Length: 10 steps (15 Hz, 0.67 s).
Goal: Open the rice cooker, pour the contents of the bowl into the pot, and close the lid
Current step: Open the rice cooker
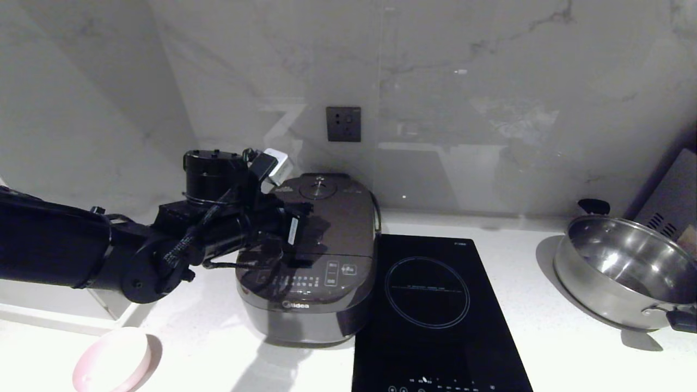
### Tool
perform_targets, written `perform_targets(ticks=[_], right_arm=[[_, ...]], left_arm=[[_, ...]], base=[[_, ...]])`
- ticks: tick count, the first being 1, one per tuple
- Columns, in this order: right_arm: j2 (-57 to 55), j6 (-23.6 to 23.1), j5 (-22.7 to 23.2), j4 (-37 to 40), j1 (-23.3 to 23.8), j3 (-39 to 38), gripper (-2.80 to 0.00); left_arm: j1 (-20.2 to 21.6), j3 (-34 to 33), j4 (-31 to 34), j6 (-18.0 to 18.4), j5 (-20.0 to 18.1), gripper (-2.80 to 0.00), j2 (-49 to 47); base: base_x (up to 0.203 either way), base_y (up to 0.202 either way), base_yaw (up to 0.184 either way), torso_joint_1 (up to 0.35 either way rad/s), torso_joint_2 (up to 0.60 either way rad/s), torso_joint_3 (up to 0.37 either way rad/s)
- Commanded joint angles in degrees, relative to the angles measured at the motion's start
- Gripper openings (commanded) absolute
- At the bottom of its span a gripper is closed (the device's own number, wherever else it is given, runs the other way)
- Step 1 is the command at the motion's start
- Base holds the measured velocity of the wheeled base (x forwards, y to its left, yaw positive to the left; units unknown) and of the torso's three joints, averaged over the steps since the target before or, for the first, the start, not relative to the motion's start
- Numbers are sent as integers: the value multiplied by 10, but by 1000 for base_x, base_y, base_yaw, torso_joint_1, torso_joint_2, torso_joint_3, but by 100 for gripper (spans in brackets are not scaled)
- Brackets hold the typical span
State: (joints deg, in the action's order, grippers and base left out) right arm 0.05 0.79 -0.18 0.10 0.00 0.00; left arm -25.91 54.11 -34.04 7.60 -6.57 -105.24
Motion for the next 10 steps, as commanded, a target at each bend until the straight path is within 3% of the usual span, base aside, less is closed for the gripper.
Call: perform_targets(ticks=[1,4,6,10], right_arm=[[0,0,0,0,0,0,-280],[0,0,0,0,0,0,-280],[0,0,0,0,0,0,-280],[0,0,0,0,0,0,-280]], left_arm=[[4,-15,-3,6,-6,-280,7],[11,-43,-3,12,-16,-280,28],[10,-65,-3,11,-43,-280,40],[-3,-70,-5,12,-44,-280,21]], base=[[0,0,0,0,0,0],[0,0,0,0,0,0],[0,0,0,0,0,0],[0,0,0,0,0,0]])
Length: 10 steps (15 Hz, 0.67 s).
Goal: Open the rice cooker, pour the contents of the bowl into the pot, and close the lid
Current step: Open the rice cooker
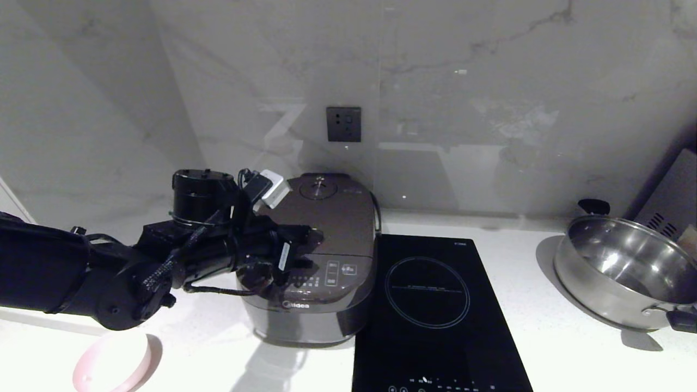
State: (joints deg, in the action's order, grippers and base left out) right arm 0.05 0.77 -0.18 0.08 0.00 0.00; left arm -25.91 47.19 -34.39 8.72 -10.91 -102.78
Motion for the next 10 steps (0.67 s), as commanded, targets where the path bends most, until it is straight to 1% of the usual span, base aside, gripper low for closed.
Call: perform_targets(ticks=[1,4,8,10], right_arm=[[0,0,0,0,0,0,-280],[0,0,0,0,0,0,-280],[0,0,0,0,0,0,-280],[0,0,0,0,0,0,-280]], left_arm=[[-7,0,-4,1,1,-280,-11],[-17,10,-7,1,7,-280,-37],[-16,14,-7,22,11,-280,-43],[-16,14,-7,23,22,-280,-48]], base=[[0,0,0,0,0,0],[0,0,0,0,0,0],[0,0,0,0,0,0],[0,0,0,0,0,0]])
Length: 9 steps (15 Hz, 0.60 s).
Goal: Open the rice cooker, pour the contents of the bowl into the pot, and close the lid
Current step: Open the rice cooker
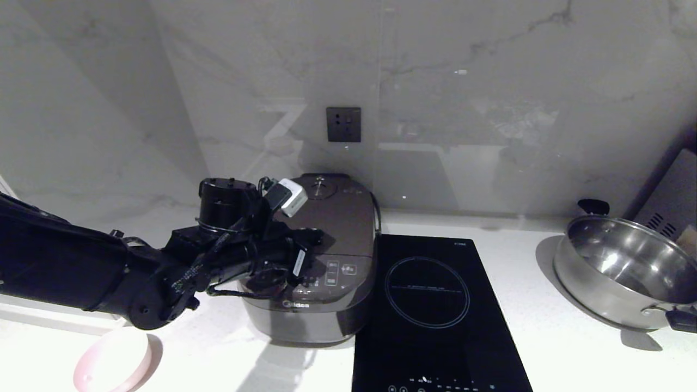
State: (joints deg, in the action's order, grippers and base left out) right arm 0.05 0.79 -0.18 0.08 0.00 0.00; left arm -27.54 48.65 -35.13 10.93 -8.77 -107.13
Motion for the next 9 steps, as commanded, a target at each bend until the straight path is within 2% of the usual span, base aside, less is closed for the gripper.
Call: perform_targets(ticks=[1,8,9], right_arm=[[0,0,0,0,0,0,-280],[0,0,0,0,0,0,-280],[0,0,0,0,0,0,-280]], left_arm=[[0,1,0,1,2,-280,-10],[1,12,-1,-3,7,-280,-6],[1,21,-7,-15,24,-280,2]], base=[[0,0,0,0,0,0],[0,0,0,0,0,0],[0,0,0,0,0,0]])
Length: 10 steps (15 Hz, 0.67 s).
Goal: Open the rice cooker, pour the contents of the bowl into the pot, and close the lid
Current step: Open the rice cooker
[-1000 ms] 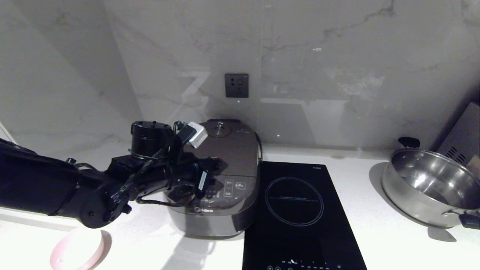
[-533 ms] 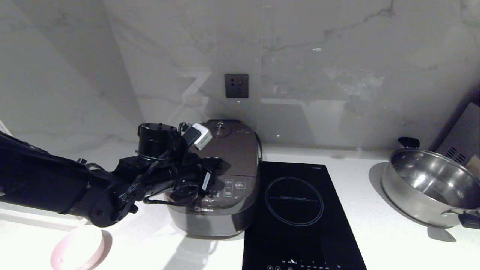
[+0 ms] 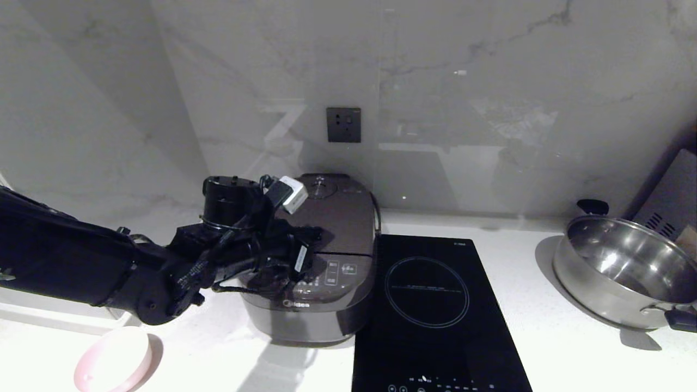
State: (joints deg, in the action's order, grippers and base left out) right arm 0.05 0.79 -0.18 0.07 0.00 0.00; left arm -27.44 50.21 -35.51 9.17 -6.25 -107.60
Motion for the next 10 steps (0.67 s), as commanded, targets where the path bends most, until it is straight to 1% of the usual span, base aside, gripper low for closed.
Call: perform_targets(ticks=[1,2,3,5,6,7,8,10], right_arm=[[0,0,0,0,0,0,-280],[0,0,0,0,0,0,-280],[0,0,0,0,0,0,-280],[0,0,0,0,0,0,-280],[0,0,0,0,0,0,-280],[0,0,0,0,0,0,-280],[0,0,0,0,0,0,-280],[0,0,0,0,0,0,-280]], left_arm=[[-1,10,-34,-27,17,-280,11],[-1,10,-79,-52,31,-280,13],[1,2,-110,-64,37,-280,22],[11,-22,-119,-72,38,-280,46],[15,-28,-120,-84,39,-280,57],[20,-30,-123,-104,41,-280,66],[28,-30,-138,-127,47,-280,74],[42,-26,-183,-148,61,-280,86]], base=[[0,0,0,0,0,0],[0,0,0,0,0,0],[0,0,0,0,0,0],[0,0,0,0,0,0],[0,0,0,0,0,0],[0,0,0,0,0,0],[0,0,0,0,0,0],[0,0,0,0,0,0]])
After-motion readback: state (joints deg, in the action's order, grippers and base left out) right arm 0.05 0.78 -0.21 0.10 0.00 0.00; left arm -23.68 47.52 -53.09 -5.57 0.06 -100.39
